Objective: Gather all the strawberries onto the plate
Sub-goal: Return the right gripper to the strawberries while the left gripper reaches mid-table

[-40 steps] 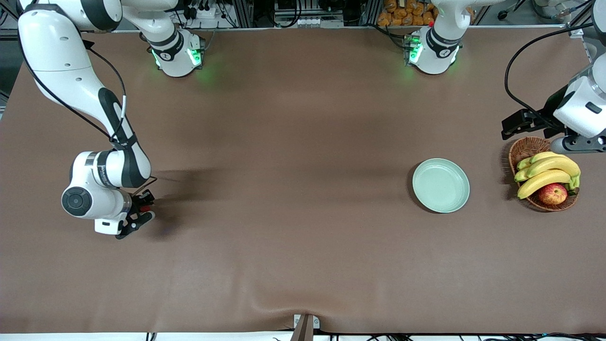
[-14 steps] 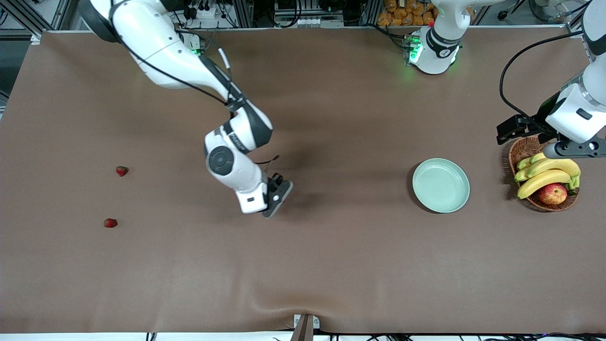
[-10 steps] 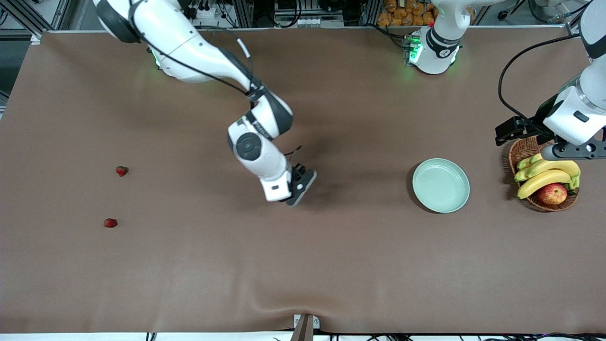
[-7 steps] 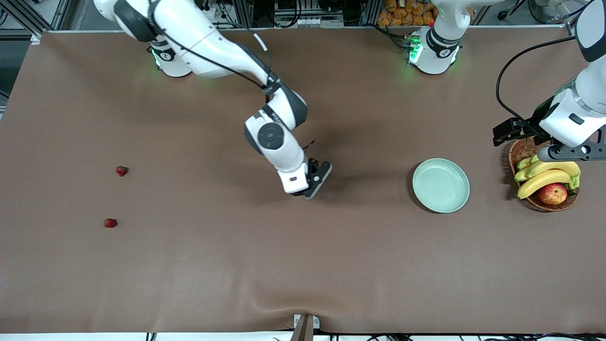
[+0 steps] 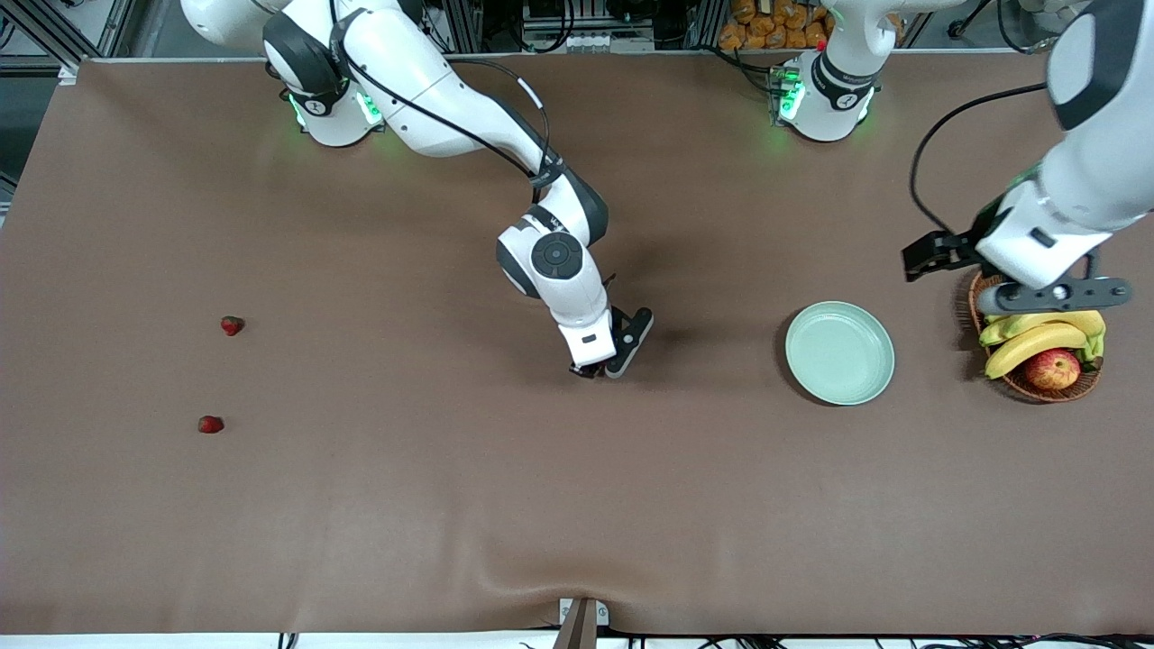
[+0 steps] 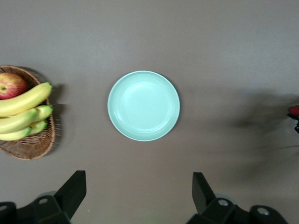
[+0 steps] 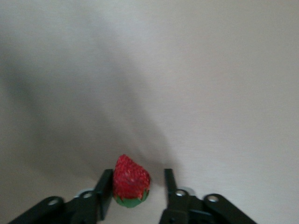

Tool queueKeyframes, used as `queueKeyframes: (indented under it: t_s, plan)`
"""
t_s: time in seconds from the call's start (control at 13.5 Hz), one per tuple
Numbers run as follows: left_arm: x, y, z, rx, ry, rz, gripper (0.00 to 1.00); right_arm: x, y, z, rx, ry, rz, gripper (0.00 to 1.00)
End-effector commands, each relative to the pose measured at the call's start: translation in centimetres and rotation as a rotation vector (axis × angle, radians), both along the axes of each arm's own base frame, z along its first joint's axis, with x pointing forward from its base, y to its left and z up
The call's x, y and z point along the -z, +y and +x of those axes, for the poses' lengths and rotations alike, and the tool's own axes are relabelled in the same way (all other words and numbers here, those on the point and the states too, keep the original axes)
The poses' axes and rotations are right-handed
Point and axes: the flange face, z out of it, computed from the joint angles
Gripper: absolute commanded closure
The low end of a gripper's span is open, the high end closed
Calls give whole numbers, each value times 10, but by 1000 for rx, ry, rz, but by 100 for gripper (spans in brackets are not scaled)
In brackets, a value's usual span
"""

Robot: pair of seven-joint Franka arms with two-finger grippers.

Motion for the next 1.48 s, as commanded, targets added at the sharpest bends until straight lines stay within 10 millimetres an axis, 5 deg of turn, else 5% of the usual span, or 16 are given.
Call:
queueKeyframes:
  t_s: [0.0,0.3,0.59,0.96,1.11,1.4]
  plan:
    - [18,-25,4,-39,3,16,0,-44,-13,19,19,-6,-45,0]
    - [55,-84,12,-82,3,12,0,-126,-106,72,163,69,-128,0]
    - [92,-186,17,-243,-85,-39,0,-155,-266,147,396,106,-150,0]
    - [193,-308,42,-328,-121,-144,0,-120,-458,178,592,189,-173,0]
    - [233,-353,31,-415,-177,-219,0,-104,-520,177,550,218,-187,0]
    - [290,-387,12,-558,-203,-217,0,-72,-601,167,432,267,-205,0]
